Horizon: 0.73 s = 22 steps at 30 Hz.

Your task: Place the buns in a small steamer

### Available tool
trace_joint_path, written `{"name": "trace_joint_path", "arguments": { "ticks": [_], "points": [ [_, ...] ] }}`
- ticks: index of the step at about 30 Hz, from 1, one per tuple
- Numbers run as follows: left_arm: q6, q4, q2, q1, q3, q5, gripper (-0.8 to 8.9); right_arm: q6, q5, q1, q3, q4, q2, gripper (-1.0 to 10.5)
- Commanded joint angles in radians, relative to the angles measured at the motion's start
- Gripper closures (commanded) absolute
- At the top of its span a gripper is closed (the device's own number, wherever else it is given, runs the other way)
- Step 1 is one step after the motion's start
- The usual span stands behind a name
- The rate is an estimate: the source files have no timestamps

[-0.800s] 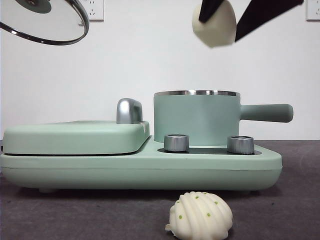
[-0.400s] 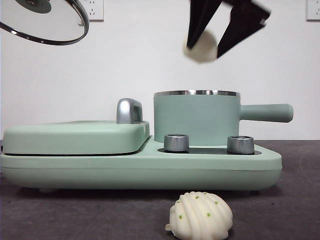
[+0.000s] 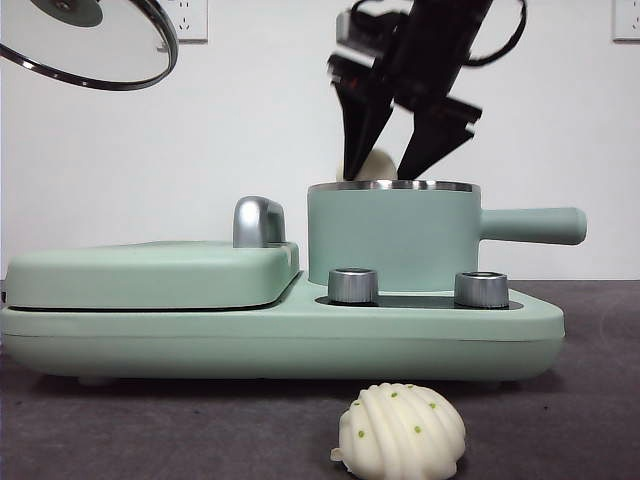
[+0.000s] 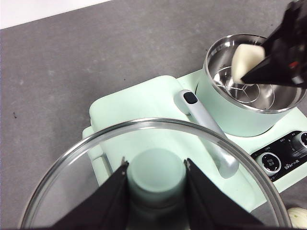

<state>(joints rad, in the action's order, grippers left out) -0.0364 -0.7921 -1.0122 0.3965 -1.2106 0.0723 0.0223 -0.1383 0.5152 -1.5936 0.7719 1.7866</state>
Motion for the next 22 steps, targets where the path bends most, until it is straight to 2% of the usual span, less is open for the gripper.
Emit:
{"name": "trace_joint_path", "arguments": {
  "ticks": [1, 14, 18, 22],
  "points": [
    [0.001, 0.023, 0.000, 0.002, -0.015, -0.003, 8.03, -0.012, -0.003, 0.005, -0.026, -0.024, 0.047, 6.3],
    [0.003, 0.023, 0.000, 0.002, -0.015, -0.003, 8.03, -0.012, 0.018, -0.002, -0.026, -0.089, 0.126, 6.2],
    [0.004, 0.022, 0.000, 0.002, -0.015, -0.003, 8.03, -0.011, 0.015, -0.002, -0.026, -0.091, 0.134, 5.5],
    [0.004, 0.022, 0.000, 0.002, -0.015, -0.002, 8.03, -0.009, 0.016, -0.002, -0.039, -0.086, 0.121, 5.4]
  ]
}}
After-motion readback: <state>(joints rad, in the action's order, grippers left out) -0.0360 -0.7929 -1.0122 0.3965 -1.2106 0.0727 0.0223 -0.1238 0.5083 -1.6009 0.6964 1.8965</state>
